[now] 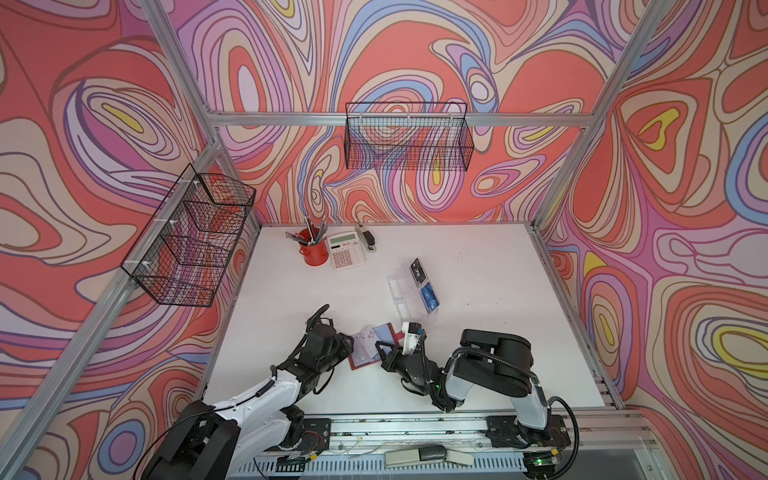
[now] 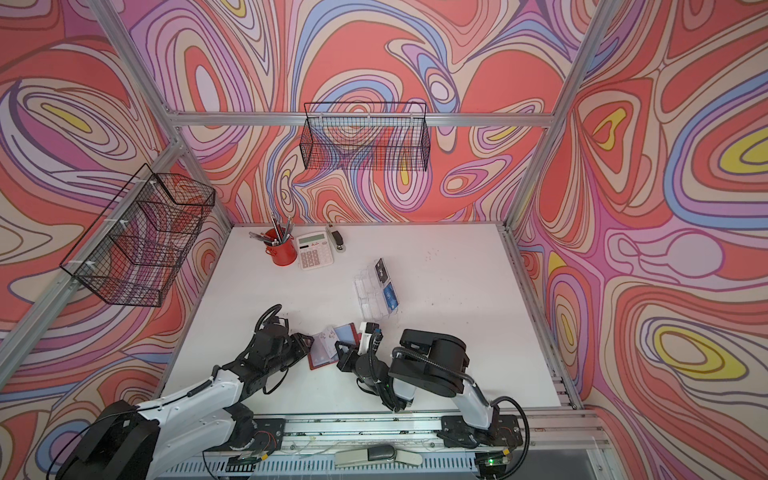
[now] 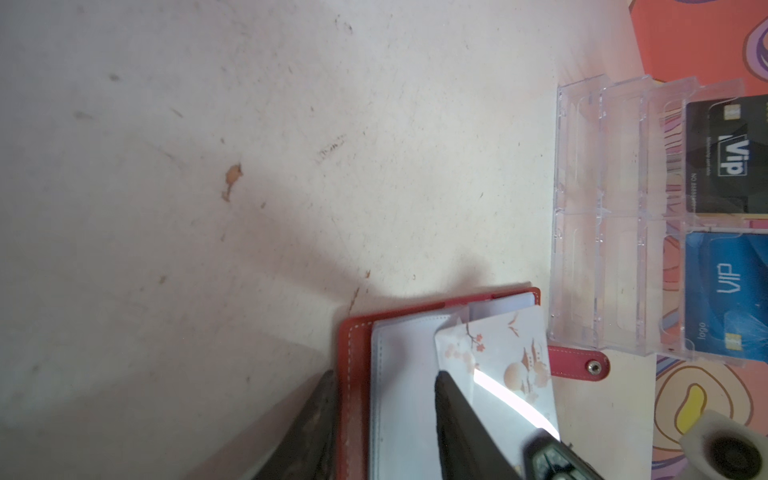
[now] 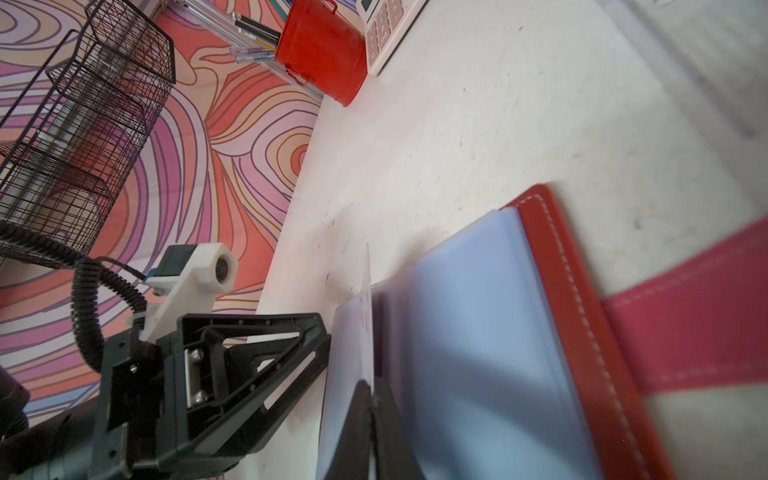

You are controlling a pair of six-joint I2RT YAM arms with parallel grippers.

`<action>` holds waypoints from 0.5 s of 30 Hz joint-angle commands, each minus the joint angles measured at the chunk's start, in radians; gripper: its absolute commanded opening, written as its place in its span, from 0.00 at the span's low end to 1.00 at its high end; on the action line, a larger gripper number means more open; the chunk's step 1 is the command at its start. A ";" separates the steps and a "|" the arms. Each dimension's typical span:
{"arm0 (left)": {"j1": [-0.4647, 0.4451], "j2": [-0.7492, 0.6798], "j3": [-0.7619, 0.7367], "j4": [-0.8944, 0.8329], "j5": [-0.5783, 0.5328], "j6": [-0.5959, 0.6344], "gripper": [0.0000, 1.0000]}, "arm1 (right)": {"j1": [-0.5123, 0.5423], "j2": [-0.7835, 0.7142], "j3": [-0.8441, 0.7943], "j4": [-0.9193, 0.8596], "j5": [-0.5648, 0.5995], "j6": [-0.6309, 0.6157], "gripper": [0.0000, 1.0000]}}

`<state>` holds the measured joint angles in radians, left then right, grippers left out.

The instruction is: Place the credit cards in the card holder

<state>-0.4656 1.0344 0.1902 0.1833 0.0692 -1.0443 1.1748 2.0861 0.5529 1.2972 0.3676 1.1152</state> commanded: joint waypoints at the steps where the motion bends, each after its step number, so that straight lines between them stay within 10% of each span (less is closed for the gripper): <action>1: 0.002 0.006 0.021 0.003 0.009 -0.001 0.42 | 0.018 0.030 0.009 -0.023 0.002 0.040 0.00; 15: 0.002 0.015 0.015 -0.024 0.013 -0.034 0.42 | 0.081 0.025 0.010 -0.110 0.102 0.085 0.00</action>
<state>-0.4656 1.0378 0.1921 0.1833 0.0788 -1.0557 1.2320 2.0907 0.5659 1.2804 0.4465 1.1732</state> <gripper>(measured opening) 0.420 0.047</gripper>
